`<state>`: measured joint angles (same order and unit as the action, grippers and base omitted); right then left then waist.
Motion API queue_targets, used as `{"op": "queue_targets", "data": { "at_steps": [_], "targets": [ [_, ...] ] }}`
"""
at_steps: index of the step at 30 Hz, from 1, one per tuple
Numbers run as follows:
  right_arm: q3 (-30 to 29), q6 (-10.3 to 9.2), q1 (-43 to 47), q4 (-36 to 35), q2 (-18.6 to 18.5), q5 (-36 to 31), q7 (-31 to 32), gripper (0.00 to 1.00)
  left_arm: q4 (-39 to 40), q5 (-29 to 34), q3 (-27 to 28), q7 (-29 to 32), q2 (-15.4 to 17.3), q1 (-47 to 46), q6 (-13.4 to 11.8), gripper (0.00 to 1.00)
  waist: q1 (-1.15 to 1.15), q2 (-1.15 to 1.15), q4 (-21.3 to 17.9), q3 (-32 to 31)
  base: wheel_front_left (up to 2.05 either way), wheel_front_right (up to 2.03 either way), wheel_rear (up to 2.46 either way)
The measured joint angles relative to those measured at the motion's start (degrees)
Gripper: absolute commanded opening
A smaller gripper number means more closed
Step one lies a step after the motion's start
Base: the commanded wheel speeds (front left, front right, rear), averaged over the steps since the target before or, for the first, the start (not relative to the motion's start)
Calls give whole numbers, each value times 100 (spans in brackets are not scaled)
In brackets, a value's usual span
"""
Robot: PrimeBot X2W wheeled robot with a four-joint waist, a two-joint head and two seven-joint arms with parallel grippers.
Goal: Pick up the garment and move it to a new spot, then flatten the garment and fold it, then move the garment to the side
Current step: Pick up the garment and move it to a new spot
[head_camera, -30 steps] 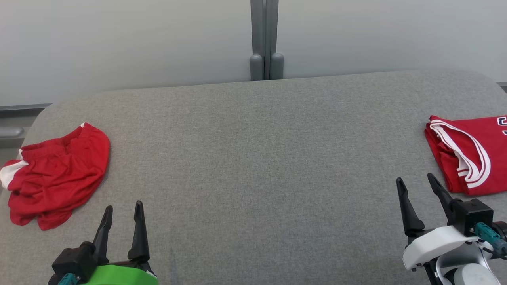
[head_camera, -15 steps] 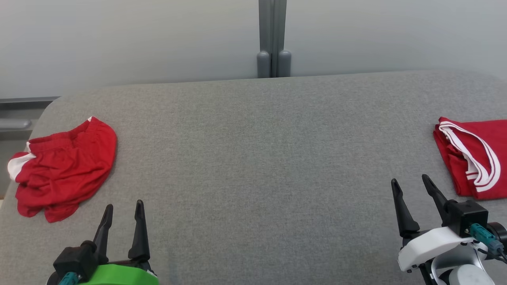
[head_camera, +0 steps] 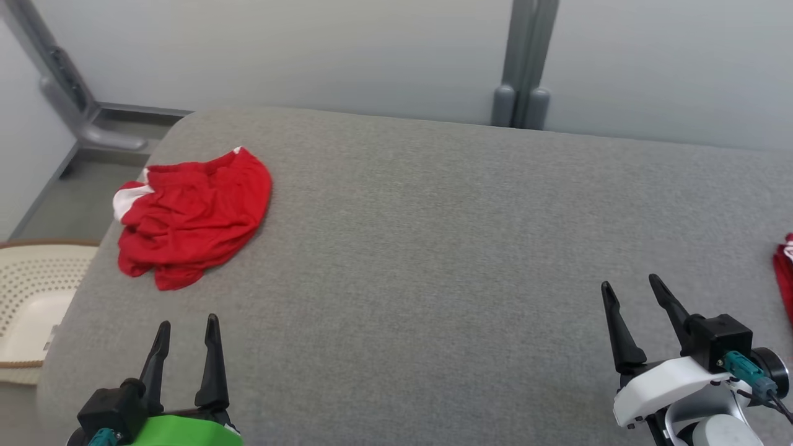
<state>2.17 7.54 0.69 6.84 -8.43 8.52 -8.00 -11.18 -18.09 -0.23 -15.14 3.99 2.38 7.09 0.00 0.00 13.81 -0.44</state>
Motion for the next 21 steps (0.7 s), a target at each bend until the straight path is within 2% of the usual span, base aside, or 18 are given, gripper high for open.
{"op": "queue_targets", "data": {
  "at_steps": [13, 21],
  "targets": [
    [328, 0, -60, 49, 73, 82, -32, 100, 127, -4, 192, 1, 104, 181, -26, 100, 0, 0, 1235, -77, 0, 0, 0],
    [539, 0, -303, 148, -13, 149, -16, 100, 358, -21, 353, 1, 82, 329, -101, 100, 0, 0, 1564, 8, 0, 0, 0]
  ]
}}
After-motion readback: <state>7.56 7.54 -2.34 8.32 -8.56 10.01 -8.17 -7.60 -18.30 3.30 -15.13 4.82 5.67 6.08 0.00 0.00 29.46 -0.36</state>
